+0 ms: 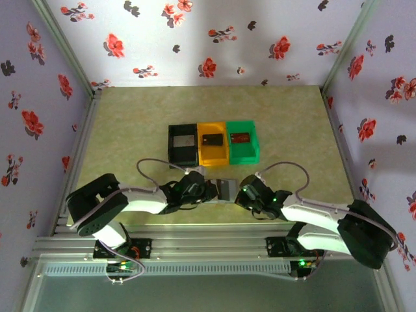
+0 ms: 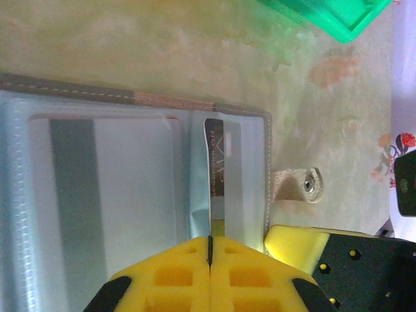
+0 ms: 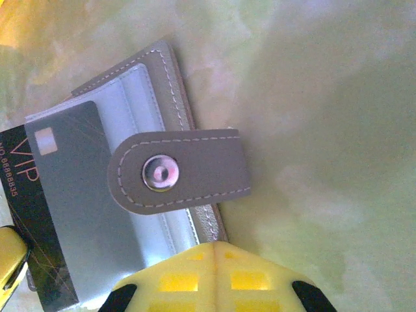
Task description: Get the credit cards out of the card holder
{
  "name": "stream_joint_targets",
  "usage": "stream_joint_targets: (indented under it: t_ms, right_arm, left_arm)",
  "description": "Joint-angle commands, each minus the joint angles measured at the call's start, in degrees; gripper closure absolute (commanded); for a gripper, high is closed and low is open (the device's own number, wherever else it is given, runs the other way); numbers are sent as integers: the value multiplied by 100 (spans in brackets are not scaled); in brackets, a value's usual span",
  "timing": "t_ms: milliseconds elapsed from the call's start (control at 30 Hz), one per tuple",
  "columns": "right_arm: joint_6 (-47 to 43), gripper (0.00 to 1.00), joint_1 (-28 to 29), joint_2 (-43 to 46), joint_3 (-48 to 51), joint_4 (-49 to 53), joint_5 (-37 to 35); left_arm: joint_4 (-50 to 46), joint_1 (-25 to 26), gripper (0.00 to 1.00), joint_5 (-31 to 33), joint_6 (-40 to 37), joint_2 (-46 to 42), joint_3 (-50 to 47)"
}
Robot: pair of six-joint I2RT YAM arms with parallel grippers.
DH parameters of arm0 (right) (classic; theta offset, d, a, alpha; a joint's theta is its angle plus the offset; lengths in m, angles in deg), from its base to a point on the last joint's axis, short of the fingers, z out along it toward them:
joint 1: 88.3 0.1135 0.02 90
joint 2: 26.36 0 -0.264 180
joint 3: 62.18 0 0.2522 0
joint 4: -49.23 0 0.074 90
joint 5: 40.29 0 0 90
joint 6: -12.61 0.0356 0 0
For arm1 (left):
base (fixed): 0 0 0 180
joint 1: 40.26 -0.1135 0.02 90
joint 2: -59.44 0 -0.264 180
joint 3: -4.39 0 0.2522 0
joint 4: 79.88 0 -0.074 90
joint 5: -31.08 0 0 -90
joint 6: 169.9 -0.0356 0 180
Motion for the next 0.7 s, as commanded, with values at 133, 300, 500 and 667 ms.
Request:
stream_joint_targets:
  t_ms: [133, 300, 500, 667]
  right_arm:
    - [-12, 100, 23, 71, -64, 391, -60]
    - [-66, 100, 32, 205, -82, 451, -65]
    - [-294, 100, 20, 503, -146, 515, -16]
    - [-563, 100, 2, 773, -225, 432, 110]
  left_arm:
    - [182, -64, 100, 163, -4, -211, -126]
    - [165, -72, 100, 179, -30, -346, -174]
    - [77, -88, 100, 181, -83, -539, -294]
    - [85, -93, 100, 181, -158, -718, -422]
